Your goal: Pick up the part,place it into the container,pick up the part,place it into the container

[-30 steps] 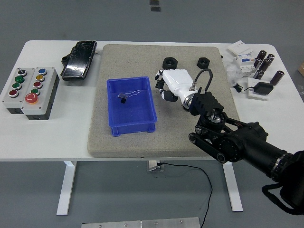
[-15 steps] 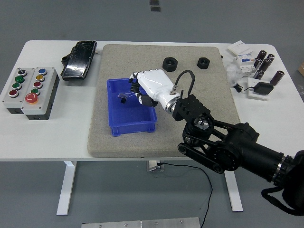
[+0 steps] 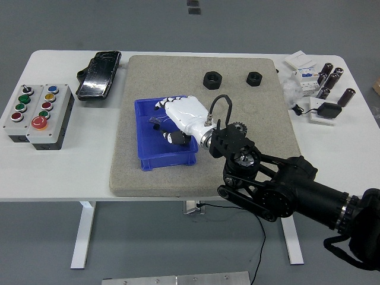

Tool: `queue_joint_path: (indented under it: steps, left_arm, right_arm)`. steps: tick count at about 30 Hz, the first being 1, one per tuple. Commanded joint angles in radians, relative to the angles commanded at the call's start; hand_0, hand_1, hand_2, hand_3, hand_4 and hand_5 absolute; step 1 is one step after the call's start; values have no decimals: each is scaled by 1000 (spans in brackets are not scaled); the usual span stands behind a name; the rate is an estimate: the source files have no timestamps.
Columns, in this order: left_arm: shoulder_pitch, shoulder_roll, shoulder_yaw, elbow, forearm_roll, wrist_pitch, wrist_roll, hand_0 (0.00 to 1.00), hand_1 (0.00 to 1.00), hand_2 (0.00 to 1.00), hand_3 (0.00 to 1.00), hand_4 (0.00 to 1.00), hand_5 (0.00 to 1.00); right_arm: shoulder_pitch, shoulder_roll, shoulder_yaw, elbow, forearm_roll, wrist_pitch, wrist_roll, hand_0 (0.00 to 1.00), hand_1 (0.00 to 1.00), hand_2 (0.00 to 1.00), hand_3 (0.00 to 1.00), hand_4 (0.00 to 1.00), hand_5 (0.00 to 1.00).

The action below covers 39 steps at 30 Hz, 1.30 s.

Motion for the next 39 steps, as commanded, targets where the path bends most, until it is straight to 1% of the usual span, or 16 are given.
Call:
queue_joint_path:
  steps: [4,5,10,11,16,19,22,23,28,29,34,35,39]
  left_arm:
    - [2,0,2,0,-3,2,-2,675,671,595,625,723,322]
    - [4,0,0,0,-2,3,-1,675,672,595,625,724,322]
    - [8,-1,-2,0,0,3,2,675,672,595,625,724,322]
    - [8,-1,-2,0,0,3,2,675,672,595,625,724,322]
    - [6,-2,0,0,-8,3,-1,675,672,595,625,724,322]
    - [7,-3,0,0,-9,3,-1,675,672,594,623,724,320]
    - [9,-3,-1,0,-9,2,3,675,672,594,623,724,320]
    - [9,-3,-4,0,-6,1,4,675,672,594,623,716,309]
    - [6,-4,-4,0,-5,0,3,675,672,594,623,716,309]
    - [6,-4,-3,0,-6,0,2,675,672,593,621,715,310]
    - [6,-5,-1,0,-4,-1,1,675,672,593,621,715,310]
    - [7,-5,-1,0,-4,-1,2,675,672,593,620,713,306]
    - [7,-5,2,0,-10,0,-1,675,672,593,620,713,306]
  right_arm:
    - [-35,-22,83,23,15,-25,11,448,748,842,833,716,206]
    - [-42,-26,104,19,21,-28,10,427,712,807,815,720,203]
    - [-66,-45,214,-16,30,-26,5,427,712,807,815,720,203]
    - [-72,-47,231,-20,28,-25,4,420,698,799,804,732,195]
    - [-126,-62,326,-38,7,-30,-5,420,698,799,804,732,195]
    - [-163,-74,367,-42,3,-27,-13,417,693,794,795,734,203]
    - [-197,-88,384,-45,-1,-31,-22,417,693,794,795,734,203]
    - [-204,-89,386,-49,-3,-33,-25,416,686,793,781,737,218]
    - [-230,-85,387,-72,-19,-38,-33,416,686,793,781,737,218]
    - [-233,-84,387,-76,-24,-39,-35,411,679,788,774,741,247]
    - [-245,-87,387,-90,-60,-44,-45,411,679,788,774,741,247]
    - [-246,-87,386,-93,-63,-44,-46,408,675,783,779,832,444]
    - [-243,-88,378,-118,-65,-37,-42,408,675,783,779,832,444]
